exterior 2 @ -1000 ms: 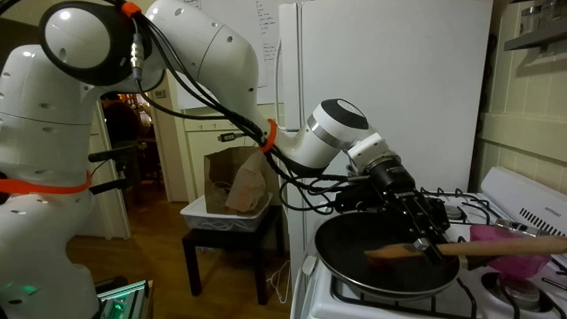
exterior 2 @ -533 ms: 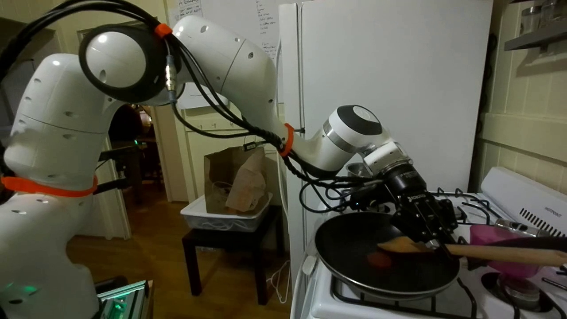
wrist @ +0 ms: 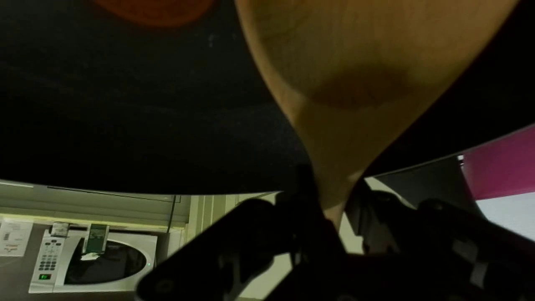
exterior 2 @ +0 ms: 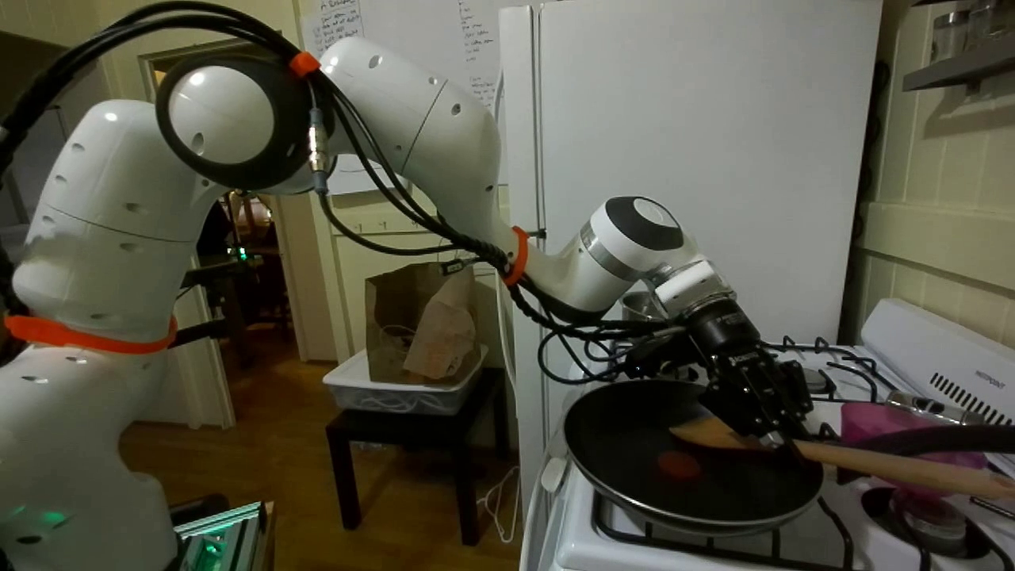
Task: Use the wooden spoon to stir the black pan.
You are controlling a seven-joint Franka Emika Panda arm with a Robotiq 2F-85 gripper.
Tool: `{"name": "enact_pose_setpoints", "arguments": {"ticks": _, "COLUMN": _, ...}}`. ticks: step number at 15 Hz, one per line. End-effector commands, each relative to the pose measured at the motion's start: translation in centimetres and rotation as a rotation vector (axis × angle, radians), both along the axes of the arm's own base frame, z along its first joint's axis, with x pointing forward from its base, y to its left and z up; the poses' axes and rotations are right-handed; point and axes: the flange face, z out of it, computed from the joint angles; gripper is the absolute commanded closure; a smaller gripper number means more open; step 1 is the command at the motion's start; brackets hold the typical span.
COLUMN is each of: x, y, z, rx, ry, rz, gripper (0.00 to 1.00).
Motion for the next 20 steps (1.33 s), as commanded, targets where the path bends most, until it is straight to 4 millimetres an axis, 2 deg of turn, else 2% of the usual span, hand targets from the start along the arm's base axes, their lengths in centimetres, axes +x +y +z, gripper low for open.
{"name": "enact_pose_setpoints", "arguments": {"ticks": 1, "x": -0.6, "y": 1.2, "z": -0.4, "rx": 0.031, "ry": 0.010, "rz": 0.031, "gripper": 0.95}}
{"name": "enact_pose_setpoints", "arguments": {"ticks": 7, "x": -0.5, "y": 2.4, "z": -0.8, "rx": 0.037, "ry": 0.040, "rz": 0.069, "gripper": 0.95}}
{"name": "enact_pose_setpoints", "arguments": {"ticks": 8, "x": -0.5, "y": 2.6, "z": -0.9, "rx": 0.037, "ry": 0.041, "rz": 0.076, "gripper": 0.92}}
{"name": "enact_pose_setpoints", "arguments": {"ticks": 9, "x": -0.6, "y": 2.8, "z": -1.0, "rx": 0.038, "ry": 0.047, "rz": 0.081, "gripper": 0.53}}
{"name": "enact_pose_setpoints", "arguments": {"ticks": 10, "x": -0.7, "y": 2.9, "z": -1.1, "rx": 0.040, "ry": 0.050, "rz": 0.087, "gripper": 0.53}}
{"name": "enact_pose_setpoints", "arguments": {"ticks": 14, "x": -0.8, "y": 3.8, "z": -1.3, "rx": 0.045, "ry": 0.047, "rz": 0.108, "gripper": 0.23}}
{"name": "enact_pose_setpoints", "arguments": {"ticks": 16, "x": -0.9, "y": 4.0, "z": -0.7, "rx": 0.039, "ry": 0.042, "rz": 0.119, "gripper": 0.08}}
{"name": "enact_pose_setpoints", "arguments": {"ticks": 17, "x": -0.9, "y": 4.2, "z": -0.1, "rx": 0.034, "ry": 0.036, "rz": 0.129, "gripper": 0.02}}
{"name": "enact_pose_setpoints", "arguments": {"ticks": 18, "x": -1.2, "y": 4.4, "z": 1.5, "rx": 0.027, "ry": 0.031, "rz": 0.145, "gripper": 0.00}}
{"name": "enact_pose_setpoints", "arguments": {"ticks": 20, "x": -2.0, "y": 4.9, "z": 5.9, "rx": 0.079, "ry": -0.029, "rz": 0.192, "gripper": 0.00}}
